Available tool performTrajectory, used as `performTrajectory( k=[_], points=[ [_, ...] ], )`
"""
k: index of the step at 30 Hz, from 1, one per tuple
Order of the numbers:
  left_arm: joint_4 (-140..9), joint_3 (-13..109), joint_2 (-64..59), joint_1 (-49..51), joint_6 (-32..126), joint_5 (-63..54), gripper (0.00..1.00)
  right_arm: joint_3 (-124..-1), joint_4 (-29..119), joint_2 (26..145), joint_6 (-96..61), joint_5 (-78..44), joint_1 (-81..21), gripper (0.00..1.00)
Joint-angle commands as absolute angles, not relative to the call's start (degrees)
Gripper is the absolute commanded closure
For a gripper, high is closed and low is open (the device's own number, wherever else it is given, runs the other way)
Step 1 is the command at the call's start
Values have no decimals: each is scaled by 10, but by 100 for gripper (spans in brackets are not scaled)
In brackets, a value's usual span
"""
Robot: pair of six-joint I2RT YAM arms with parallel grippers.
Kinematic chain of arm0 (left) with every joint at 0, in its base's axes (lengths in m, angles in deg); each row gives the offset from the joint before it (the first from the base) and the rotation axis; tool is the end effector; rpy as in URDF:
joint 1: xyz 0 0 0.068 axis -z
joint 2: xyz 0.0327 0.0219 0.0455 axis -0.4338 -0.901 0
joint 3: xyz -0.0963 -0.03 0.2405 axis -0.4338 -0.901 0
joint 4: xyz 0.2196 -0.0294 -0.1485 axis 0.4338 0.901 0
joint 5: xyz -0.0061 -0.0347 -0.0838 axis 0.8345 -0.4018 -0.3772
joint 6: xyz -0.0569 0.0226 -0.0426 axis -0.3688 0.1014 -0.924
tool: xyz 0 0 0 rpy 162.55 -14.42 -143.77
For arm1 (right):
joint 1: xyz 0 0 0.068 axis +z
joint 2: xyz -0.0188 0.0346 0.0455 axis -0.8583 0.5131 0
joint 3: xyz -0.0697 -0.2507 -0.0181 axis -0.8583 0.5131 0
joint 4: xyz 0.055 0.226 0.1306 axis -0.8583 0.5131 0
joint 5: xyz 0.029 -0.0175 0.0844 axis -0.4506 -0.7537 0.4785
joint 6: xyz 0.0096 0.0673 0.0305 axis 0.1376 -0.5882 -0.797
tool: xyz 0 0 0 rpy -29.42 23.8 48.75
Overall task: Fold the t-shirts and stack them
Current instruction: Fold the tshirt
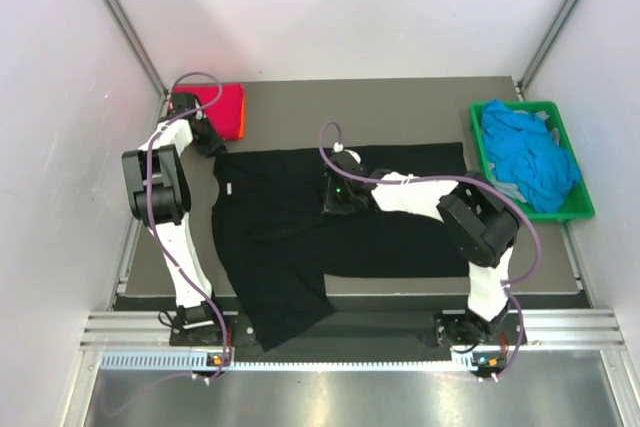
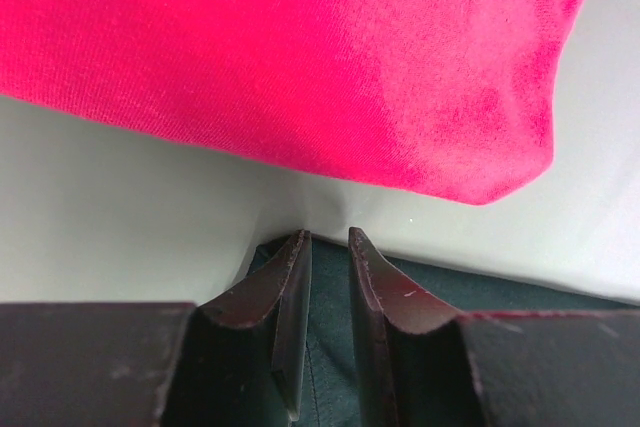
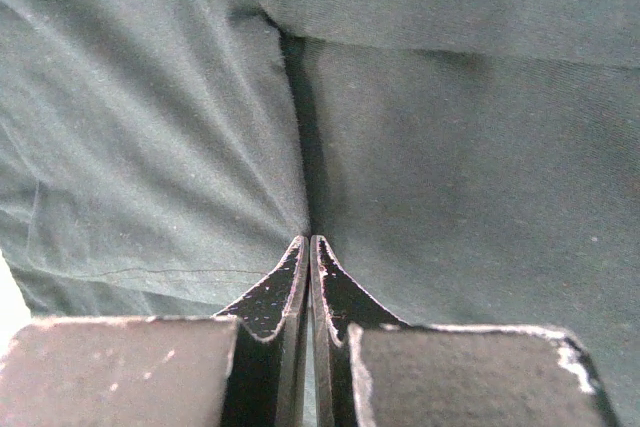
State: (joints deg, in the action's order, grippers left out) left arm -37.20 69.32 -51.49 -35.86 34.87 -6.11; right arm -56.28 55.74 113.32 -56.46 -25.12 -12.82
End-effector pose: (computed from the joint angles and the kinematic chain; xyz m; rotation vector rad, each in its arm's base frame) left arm 0.4762 0.0741 0.1301 -0.6940 2.4811 -0.3166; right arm 0.2894 0.3024 0.1290 -0.0048 2.5951 0.6514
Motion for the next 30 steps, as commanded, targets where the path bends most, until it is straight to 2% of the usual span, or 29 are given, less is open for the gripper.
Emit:
performTrajectory(
  k=[1, 5, 10, 17, 20, 21, 22, 25, 30],
  points=[
    [-361, 678, -540, -366, 357, -23, 72, -575, 587, 1127, -551, -275, -135, 100],
    [-348, 689, -539, -366, 354, -39, 72, -581, 591, 1126, -535, -277, -135, 99],
    [-328, 710, -490, -366, 350, -52, 66, -608, 606, 1103, -468, -275, -134, 81],
    [-265, 721, -416, -366, 321, -43, 65, -683, 618, 1095, -371, -322, -85, 69],
    [-319, 648, -368, -366, 307, -77, 65, -697, 582, 1107, -345, -379, -35, 62],
    [-340, 609, -351, -367, 305, -91, 65, -699, 568, 1112, -344, -416, -24, 59],
    [-357, 594, -346, -366, 306, -115, 65, -700, 539, 1124, -343, -434, -12, 50],
    [-372, 576, -359, -366, 305, -139, 65, -750, 551, 1170, -365, -487, 23, 41],
    [-342, 603, -422, -372, 278, -151, 67, -863, 589, 1241, -421, -583, 85, 40]
  ],
)
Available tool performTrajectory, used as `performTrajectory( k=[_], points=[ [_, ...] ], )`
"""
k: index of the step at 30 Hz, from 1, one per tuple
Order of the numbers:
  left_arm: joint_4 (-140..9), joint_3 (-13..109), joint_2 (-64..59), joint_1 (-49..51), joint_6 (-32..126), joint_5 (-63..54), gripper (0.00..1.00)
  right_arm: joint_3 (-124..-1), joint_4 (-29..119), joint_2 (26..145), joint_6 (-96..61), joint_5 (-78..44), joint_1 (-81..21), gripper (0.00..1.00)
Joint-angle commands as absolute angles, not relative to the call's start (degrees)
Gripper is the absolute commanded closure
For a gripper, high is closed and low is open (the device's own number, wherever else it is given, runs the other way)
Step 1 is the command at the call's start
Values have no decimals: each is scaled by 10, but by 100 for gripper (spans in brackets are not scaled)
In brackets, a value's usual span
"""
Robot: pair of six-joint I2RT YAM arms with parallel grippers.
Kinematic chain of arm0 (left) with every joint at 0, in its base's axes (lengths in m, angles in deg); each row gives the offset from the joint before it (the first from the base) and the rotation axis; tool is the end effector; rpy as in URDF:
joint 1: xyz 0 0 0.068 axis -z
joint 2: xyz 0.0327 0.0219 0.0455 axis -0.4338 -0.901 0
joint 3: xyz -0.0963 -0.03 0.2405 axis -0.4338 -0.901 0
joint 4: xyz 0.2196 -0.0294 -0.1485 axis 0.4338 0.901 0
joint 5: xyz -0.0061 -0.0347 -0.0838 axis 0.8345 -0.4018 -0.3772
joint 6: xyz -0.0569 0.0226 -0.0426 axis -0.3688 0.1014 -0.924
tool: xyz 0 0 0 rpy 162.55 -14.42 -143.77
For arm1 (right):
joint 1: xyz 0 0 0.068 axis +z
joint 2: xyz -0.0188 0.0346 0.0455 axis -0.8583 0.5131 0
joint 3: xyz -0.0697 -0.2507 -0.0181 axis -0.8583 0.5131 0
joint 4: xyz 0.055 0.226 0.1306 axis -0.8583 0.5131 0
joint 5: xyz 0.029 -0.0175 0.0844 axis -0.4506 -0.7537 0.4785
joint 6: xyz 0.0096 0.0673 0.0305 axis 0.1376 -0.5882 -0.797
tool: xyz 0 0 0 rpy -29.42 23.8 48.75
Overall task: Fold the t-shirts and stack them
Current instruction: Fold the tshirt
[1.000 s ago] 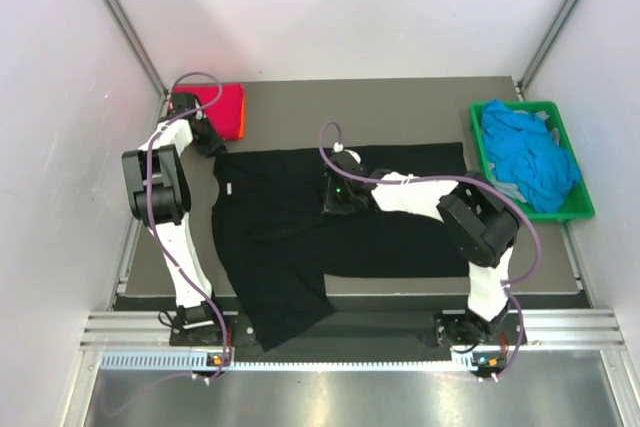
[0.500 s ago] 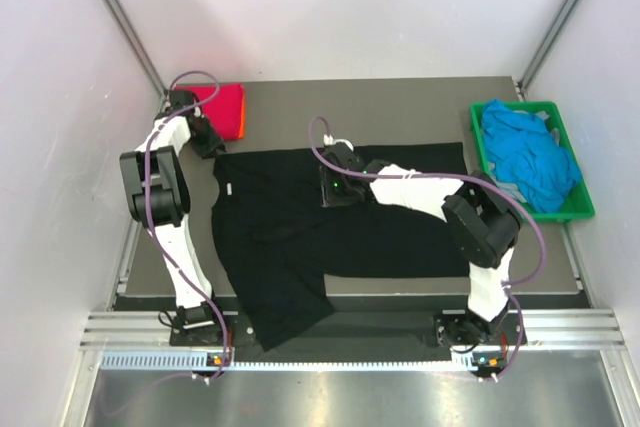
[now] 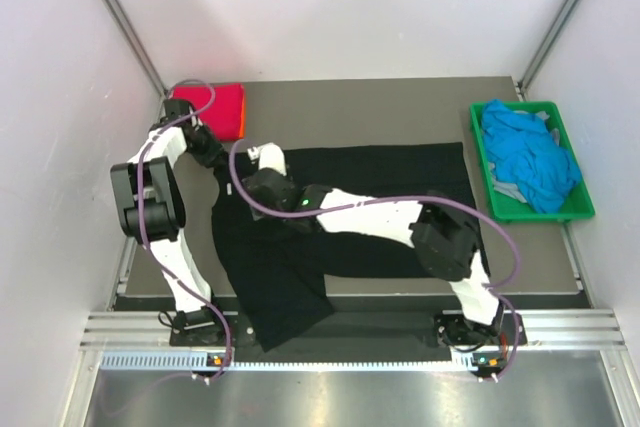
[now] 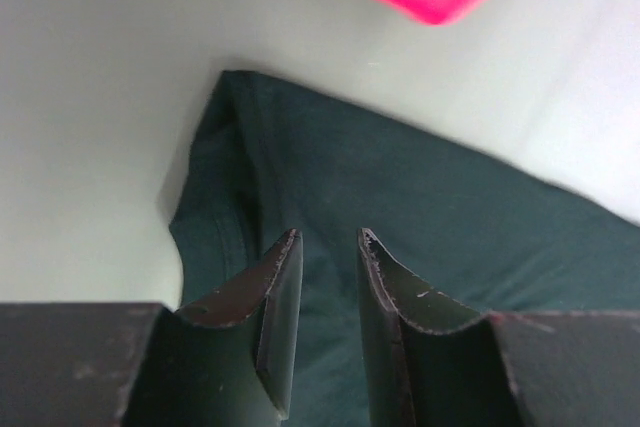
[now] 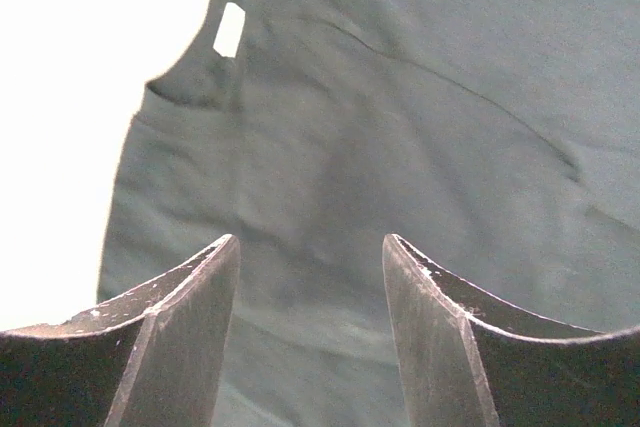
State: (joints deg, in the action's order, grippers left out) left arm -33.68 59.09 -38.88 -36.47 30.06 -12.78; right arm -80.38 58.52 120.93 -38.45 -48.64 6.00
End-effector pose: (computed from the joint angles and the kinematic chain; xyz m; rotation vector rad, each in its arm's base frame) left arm 0.4287 0.0631 0.1664 -0.7789 2.4807 -0.4930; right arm 0.2295 0.4350 0.2127 -0.4823 2.1481 0.4639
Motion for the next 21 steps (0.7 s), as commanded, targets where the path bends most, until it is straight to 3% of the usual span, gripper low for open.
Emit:
performTrajectory(
  k=[1, 11, 21],
  points=[
    [-342, 604, -427, -376, 274, -149, 67, -875, 596, 1264, -429, -587, 91, 40],
    [-340, 610, -460, -396, 245, -132, 67, -911, 598, 1319, -454, -602, 128, 51],
    [-344, 612, -479, -402, 250, -139, 67, -932, 617, 1361, -459, -625, 157, 50]
  ],
)
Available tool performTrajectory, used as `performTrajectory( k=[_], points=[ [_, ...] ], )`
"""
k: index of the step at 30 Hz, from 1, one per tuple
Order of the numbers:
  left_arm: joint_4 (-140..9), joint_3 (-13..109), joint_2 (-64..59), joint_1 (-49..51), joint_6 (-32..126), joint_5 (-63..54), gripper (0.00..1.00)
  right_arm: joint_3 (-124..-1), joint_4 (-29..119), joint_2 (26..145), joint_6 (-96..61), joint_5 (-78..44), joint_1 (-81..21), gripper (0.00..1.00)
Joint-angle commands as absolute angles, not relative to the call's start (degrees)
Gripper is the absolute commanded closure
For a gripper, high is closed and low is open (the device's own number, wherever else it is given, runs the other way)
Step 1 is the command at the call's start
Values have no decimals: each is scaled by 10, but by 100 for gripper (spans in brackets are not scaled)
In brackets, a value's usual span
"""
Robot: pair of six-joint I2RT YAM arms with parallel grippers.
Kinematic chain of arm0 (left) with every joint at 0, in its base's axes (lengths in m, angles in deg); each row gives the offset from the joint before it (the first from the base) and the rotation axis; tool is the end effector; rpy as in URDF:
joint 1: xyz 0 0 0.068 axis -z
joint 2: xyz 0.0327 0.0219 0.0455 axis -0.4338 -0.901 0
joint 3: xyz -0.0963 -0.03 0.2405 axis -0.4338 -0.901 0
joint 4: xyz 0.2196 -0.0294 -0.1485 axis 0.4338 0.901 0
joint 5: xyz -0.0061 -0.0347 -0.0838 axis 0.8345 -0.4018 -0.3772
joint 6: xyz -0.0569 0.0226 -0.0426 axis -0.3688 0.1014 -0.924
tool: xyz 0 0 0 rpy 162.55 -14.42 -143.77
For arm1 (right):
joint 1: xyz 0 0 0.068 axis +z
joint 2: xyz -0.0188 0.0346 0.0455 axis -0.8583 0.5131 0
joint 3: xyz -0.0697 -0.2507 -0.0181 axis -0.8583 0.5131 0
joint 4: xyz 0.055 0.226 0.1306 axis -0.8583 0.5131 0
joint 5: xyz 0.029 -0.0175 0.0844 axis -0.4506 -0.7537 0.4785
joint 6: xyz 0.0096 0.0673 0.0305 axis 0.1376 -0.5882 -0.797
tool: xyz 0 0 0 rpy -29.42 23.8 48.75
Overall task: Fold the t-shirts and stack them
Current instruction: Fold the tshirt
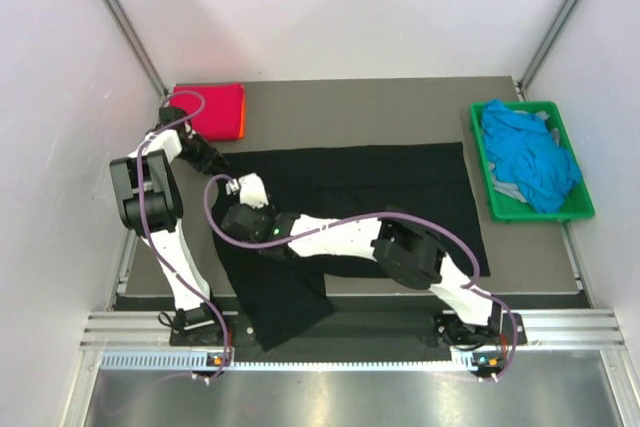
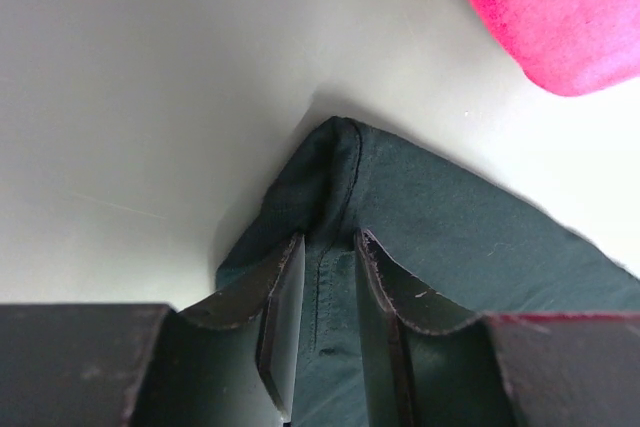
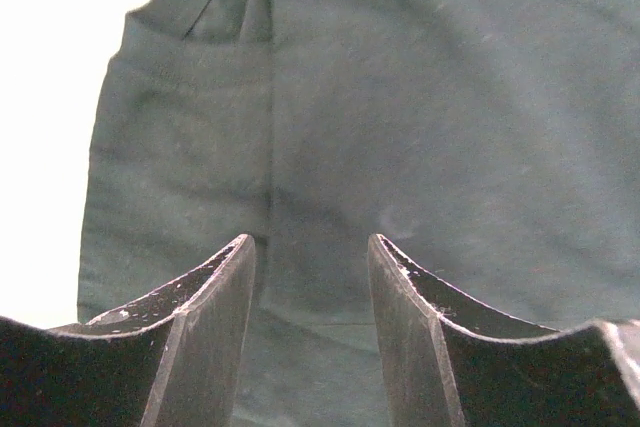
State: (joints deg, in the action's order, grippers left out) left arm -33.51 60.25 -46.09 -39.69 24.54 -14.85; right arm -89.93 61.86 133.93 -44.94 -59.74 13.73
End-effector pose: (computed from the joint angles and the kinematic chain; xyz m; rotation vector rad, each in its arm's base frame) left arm 0.4318 0.0867 0.1206 -1.0180 2.5136 -0.5498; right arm 0.1879 0.4875 0.1586 -0.4454 2.1564 0.3317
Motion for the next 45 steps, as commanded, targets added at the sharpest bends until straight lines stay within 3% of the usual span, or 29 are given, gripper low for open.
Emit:
performTrajectory(
  k=[1, 12, 21, 27, 45],
  points=[
    [-344, 612, -480, -403, 250, -139, 68, -936, 620, 1369, -461, -627, 158, 50],
    [-342, 619, -495, -414, 254, -135, 68, -948, 655, 1390, -466, -666, 166, 55],
    [-349, 621, -497, -417, 261, -129, 68, -953, 706, 1366, -464, -715, 167, 68],
    [-341, 625, -504, -417, 266, -119, 68, -940, 716, 1325, -456, -725, 166, 84],
    [-315, 653, -507, -417, 282, -81, 68, -779, 662, 1095, -457, -590, 144, 77]
  ],
)
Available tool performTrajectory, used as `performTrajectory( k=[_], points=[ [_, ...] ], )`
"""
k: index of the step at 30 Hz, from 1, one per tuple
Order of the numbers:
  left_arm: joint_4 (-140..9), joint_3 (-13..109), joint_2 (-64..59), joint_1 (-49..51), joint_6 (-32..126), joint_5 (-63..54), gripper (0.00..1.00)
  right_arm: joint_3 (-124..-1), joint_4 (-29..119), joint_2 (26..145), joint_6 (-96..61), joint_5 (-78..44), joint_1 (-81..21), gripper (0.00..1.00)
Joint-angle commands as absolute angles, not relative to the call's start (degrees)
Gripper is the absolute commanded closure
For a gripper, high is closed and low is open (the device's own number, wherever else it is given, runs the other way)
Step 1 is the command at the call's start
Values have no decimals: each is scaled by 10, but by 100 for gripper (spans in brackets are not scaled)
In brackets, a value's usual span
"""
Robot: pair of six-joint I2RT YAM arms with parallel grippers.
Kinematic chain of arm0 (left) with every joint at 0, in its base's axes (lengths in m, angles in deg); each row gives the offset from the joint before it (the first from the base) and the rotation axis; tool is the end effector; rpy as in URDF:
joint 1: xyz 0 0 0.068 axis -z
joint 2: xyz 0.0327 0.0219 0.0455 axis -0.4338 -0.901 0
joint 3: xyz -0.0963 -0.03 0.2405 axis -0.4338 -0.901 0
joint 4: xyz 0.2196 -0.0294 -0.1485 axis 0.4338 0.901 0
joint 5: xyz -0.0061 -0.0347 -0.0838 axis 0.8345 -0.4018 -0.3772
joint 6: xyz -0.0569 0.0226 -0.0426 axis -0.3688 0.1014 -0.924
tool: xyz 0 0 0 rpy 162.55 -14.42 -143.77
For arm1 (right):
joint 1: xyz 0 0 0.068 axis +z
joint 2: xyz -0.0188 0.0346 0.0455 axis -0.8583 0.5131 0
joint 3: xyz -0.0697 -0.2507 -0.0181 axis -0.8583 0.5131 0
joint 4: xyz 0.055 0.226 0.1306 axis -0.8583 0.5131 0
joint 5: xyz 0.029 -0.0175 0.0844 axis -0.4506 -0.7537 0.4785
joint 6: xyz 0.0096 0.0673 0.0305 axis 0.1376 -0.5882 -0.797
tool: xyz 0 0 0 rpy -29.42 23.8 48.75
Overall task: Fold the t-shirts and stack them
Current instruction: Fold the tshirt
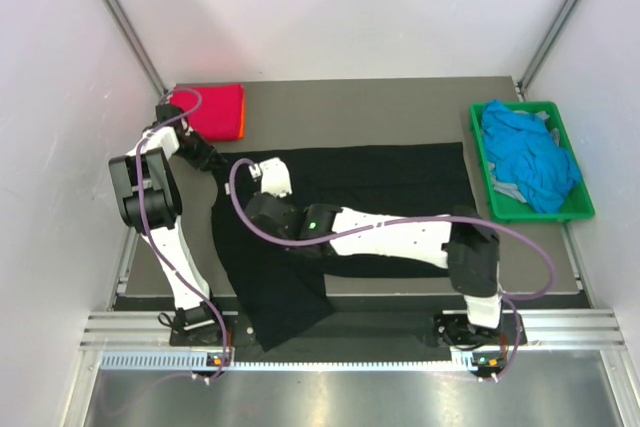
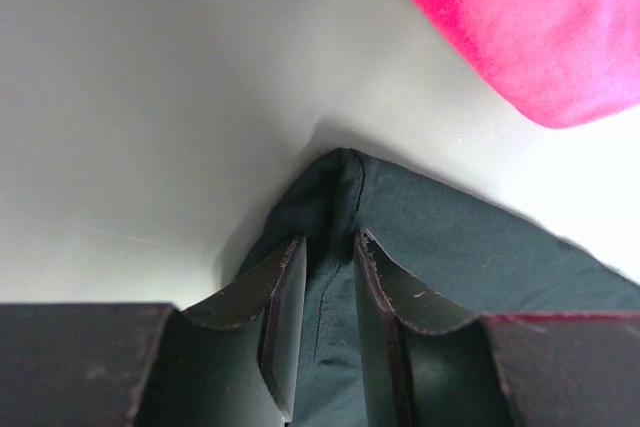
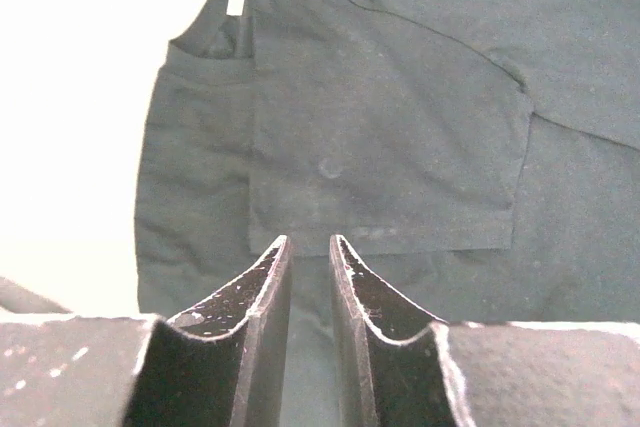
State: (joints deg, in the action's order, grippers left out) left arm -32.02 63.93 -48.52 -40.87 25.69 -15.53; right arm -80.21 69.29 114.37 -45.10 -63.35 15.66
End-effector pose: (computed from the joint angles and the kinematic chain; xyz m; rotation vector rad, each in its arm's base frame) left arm 0.4404 0.0976 0.1205 -1.0152 2.5120 -0.5539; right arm 0.1572 0.4295 0.2505 -0.4174 2.1002 0.3412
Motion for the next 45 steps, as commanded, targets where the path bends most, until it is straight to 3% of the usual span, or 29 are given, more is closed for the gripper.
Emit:
performTrajectory(
  k=[1, 11, 22, 28, 34, 41, 45],
  points=[
    [-310, 661, -508, -417, 284, -78, 68, -773, 655, 1091, -458, -579, 130, 77],
    [-284, 676, -484, -416, 301, -36, 68, -663, 552, 1098, -450, -374, -6, 79],
    [-219, 692, -373, -399, 310, 6, 62, -616, 530, 1168, -464, -348, -44, 80],
    [-268, 555, -282, -379, 320, -27, 59, -598, 536, 1179, -466, -361, -48, 82],
    [-319, 523, -317, -379, 286, -105, 62, -551, 504, 1107, -461, -336, -76, 79],
    [-309, 566, -386, -379, 280, -61, 64, -532, 478, 1079, -440, -274, -163, 80],
    [-296, 600, -423, -380, 281, -26, 65, -567, 513, 1110, -439, -297, -199, 83]
  ],
)
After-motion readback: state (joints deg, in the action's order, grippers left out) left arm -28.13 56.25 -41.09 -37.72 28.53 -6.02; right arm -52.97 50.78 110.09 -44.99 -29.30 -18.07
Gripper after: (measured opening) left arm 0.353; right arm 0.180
